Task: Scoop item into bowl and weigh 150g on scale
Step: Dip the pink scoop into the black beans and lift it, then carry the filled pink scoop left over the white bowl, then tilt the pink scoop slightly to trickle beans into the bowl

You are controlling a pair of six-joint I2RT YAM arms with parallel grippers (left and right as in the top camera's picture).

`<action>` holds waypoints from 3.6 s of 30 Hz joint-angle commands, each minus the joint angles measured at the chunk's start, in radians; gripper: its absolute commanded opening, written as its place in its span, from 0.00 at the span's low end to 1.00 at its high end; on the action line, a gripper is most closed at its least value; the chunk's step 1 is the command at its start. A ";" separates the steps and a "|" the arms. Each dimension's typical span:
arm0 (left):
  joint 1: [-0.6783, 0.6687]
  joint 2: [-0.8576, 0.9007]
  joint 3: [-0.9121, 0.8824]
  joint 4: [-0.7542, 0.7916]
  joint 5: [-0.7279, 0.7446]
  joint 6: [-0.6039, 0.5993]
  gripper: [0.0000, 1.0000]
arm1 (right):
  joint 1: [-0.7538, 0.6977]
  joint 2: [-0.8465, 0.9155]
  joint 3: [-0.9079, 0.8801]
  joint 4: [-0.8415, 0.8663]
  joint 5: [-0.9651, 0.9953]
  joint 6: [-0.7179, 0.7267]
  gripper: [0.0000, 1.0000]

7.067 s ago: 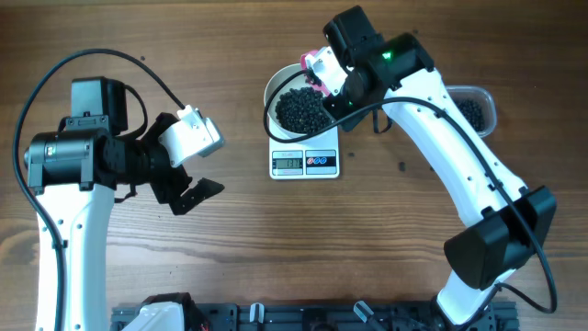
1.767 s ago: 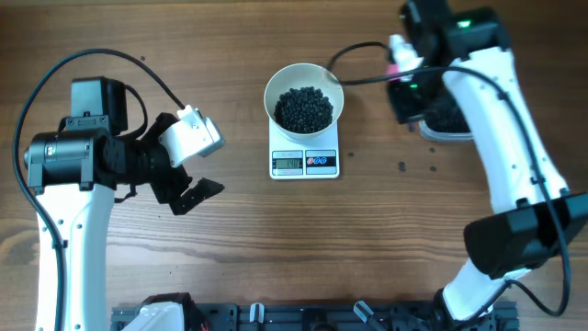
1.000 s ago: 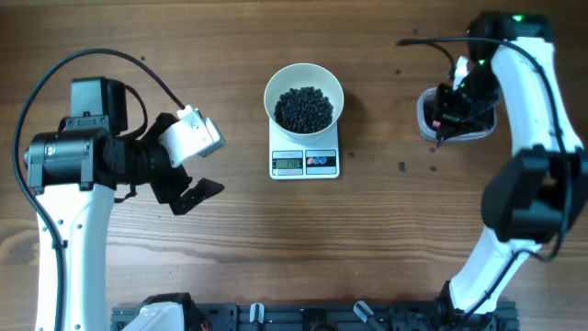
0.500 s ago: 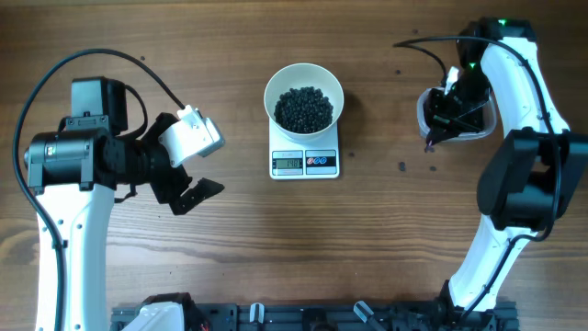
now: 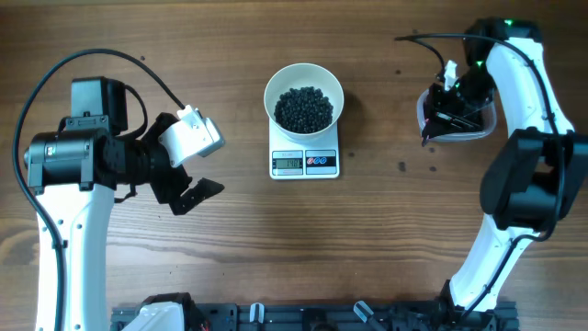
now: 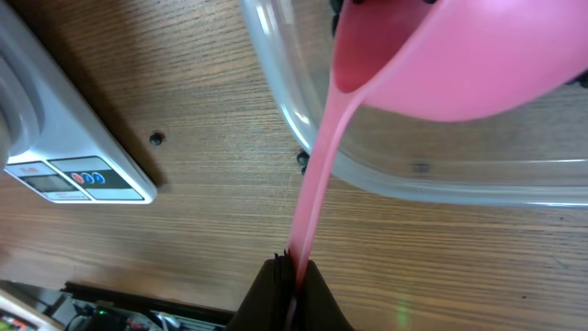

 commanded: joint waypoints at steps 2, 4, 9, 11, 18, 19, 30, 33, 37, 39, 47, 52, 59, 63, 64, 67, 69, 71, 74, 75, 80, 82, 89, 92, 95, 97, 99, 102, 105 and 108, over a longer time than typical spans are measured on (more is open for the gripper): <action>0.004 -0.010 0.019 0.000 0.022 0.020 1.00 | -0.051 0.005 -0.003 -0.007 -0.080 -0.070 0.04; 0.004 -0.010 0.019 0.000 0.022 0.020 1.00 | -0.069 0.001 -0.003 -0.019 -0.110 -0.113 0.04; 0.004 -0.010 0.019 0.000 0.022 0.020 1.00 | -0.104 -0.011 -0.003 -0.050 -0.132 -0.202 0.04; 0.004 -0.010 0.019 0.000 0.022 0.020 1.00 | -0.123 -0.014 -0.003 -0.068 -0.130 -0.220 0.04; 0.004 -0.010 0.019 0.000 0.022 0.020 1.00 | -0.195 -0.051 -0.003 -0.071 -0.146 -0.256 0.05; 0.004 -0.010 0.019 0.000 0.022 0.020 1.00 | -0.200 -0.058 -0.003 -0.071 -0.150 -0.262 0.04; 0.004 -0.010 0.019 0.000 0.022 0.020 1.00 | -0.220 -0.198 -0.003 -0.069 -0.184 -0.303 0.04; 0.004 -0.010 0.019 0.000 0.022 0.020 1.00 | -0.221 -0.222 -0.003 -0.069 -0.242 -0.320 0.04; 0.004 -0.010 0.019 0.000 0.022 0.020 1.00 | -0.220 -0.240 -0.003 -0.068 -0.393 -0.328 0.05; 0.004 -0.010 0.019 0.000 0.022 0.020 1.00 | -0.214 -0.240 -0.003 -0.068 -0.447 -0.328 0.04; 0.004 -0.010 0.019 0.000 0.022 0.020 1.00 | -0.087 -0.241 -0.003 -0.048 -0.509 -0.328 0.04; 0.004 -0.010 0.019 0.000 0.022 0.020 1.00 | 0.062 -0.242 -0.003 0.031 -0.508 -0.325 0.04; 0.004 -0.010 0.019 0.000 0.022 0.020 1.00 | 0.234 -0.242 0.001 0.135 -0.374 -0.325 0.04; 0.004 -0.010 0.019 0.000 0.022 0.020 1.00 | 0.318 -0.242 0.007 0.188 -0.274 -0.327 0.04; 0.004 -0.010 0.019 0.000 0.022 0.020 1.00 | 0.334 -0.242 0.007 0.198 -0.243 -0.327 0.04; 0.004 -0.010 0.019 0.000 0.022 0.020 1.00 | 0.372 -0.242 0.007 0.222 -0.169 -0.327 0.04; 0.004 -0.010 0.019 0.000 0.022 0.020 1.00 | 0.396 -0.242 0.011 0.228 -0.124 -0.326 0.04; 0.004 -0.010 0.019 0.000 0.022 0.020 1.00 | 0.419 -0.242 0.021 0.224 -0.085 -0.325 0.05; 0.004 -0.010 0.019 0.000 0.022 0.020 1.00 | 0.459 -0.251 0.046 0.198 -0.004 -0.324 0.04; 0.004 -0.010 0.019 0.000 0.022 0.020 1.00 | 0.468 -0.254 0.050 0.193 0.019 -0.323 0.04; 0.004 -0.010 0.019 0.000 0.022 0.020 1.00 | 0.528 -0.275 0.051 0.213 0.126 -0.296 0.05; 0.004 -0.010 0.019 0.000 0.022 0.020 1.00 | 0.549 -0.270 0.051 0.217 0.162 -0.298 0.05; 0.004 -0.010 0.019 0.000 0.022 0.020 1.00 | 0.582 -0.267 0.043 0.225 0.234 -0.296 0.04; 0.004 -0.010 0.019 0.000 0.022 0.020 1.00 | 0.582 -0.267 0.041 0.235 0.250 -0.288 0.04; 0.004 -0.010 0.019 0.000 0.022 0.020 1.00 | 0.582 -0.276 0.067 0.243 0.250 -0.247 0.04; 0.004 -0.010 0.019 0.000 0.022 0.020 1.00 | 0.582 -0.272 0.060 0.248 0.261 -0.251 0.04; 0.004 -0.010 0.019 0.000 0.022 0.020 1.00 | 0.582 -0.266 0.053 0.246 0.295 -0.249 0.04; 0.004 -0.010 0.019 0.000 0.022 0.020 1.00 | 0.587 -0.274 0.074 0.245 0.272 -0.237 0.04; 0.004 -0.010 0.019 0.000 0.022 0.020 1.00 | 0.591 -0.262 0.049 0.258 0.291 -0.250 0.04; 0.004 -0.010 0.019 0.000 0.022 0.020 1.00 | 0.599 -0.260 0.060 0.235 0.292 -0.226 0.04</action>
